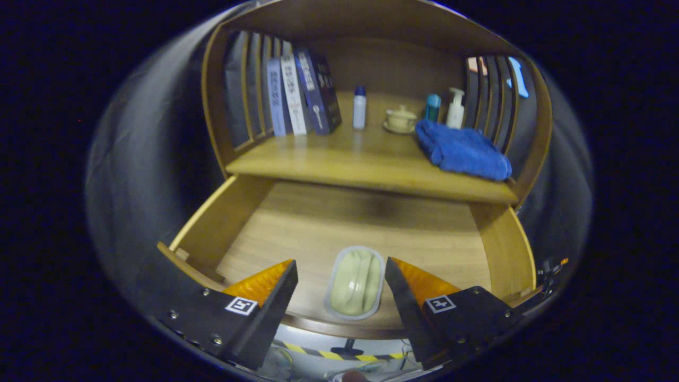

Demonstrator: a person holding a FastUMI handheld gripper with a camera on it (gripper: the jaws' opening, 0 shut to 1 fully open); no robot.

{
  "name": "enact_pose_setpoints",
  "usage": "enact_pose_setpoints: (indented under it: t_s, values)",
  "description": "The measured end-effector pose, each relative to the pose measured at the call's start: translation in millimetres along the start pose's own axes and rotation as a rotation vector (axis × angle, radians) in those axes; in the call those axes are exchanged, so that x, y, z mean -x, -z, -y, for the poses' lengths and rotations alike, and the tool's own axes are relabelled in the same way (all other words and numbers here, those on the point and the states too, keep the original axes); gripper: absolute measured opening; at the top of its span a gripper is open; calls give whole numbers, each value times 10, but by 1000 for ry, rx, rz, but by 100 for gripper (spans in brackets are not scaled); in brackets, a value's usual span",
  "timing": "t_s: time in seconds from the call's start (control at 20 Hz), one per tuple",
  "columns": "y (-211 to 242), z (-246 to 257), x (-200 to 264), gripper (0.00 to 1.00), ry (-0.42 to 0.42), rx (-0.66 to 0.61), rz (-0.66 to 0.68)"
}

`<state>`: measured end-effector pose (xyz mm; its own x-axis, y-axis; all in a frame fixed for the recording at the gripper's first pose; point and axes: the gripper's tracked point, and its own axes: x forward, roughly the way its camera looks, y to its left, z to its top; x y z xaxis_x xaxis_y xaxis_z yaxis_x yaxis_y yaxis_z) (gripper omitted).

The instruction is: Pull open the drawer, take out the items inside it, and place them on the countertop above the cabinet.

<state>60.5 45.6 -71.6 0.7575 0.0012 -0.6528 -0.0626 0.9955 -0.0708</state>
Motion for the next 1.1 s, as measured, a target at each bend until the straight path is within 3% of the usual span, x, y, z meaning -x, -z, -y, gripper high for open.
enact_pose_setpoints:
  t_s: [0.25,0.4,0.6,0.65,0.7,0.75,0.8,1.1]
  values:
    - [277,-20,-387,97,-49,-133,-225]
    - [288,101,-529,72,14,-102,-252]
    - [182,-7,-619,39,-34,-111,-263]
    - [135,-16,-590,39,-53,-121,-245]
    - [106,-19,-605,24,-57,-118,-232]
    - [159,-57,-653,22,-80,-111,-235]
    - [143,-85,-636,14,-104,-108,-225]
    - [-162,-120,-273,13,-168,-117,-66]
